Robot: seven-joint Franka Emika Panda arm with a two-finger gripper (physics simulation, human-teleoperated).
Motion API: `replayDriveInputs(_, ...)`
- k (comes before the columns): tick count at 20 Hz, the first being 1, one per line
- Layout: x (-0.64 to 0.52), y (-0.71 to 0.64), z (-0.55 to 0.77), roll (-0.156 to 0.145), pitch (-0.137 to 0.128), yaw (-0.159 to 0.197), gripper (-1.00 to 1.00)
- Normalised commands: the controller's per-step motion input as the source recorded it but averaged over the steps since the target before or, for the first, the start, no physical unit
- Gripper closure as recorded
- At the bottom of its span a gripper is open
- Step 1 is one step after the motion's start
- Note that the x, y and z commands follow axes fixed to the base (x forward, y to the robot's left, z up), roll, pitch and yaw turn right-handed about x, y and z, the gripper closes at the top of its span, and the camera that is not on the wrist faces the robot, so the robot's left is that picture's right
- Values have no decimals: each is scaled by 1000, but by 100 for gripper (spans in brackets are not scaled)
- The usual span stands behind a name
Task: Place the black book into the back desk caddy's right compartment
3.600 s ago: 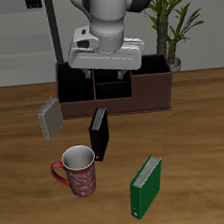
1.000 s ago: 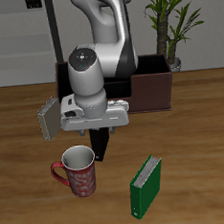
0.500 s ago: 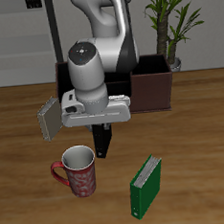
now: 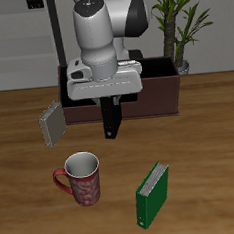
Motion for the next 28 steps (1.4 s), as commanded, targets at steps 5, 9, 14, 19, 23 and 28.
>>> replayDriveInputs(5,-305,177,720,-78,40,-8,100)
replayDriveInputs(9,-407,202,494,24,-39,10,100)
replayDriveInputs(14,-657,372,377,35,-28,42,100)
replayDriveInputs(19,-638,314,142,33,16,1,100)
replayDriveInputs(23,-671,287,-90,51,-32,23,100)
replayDriveInputs(28,-481,276,-91,37,-18,57,100)
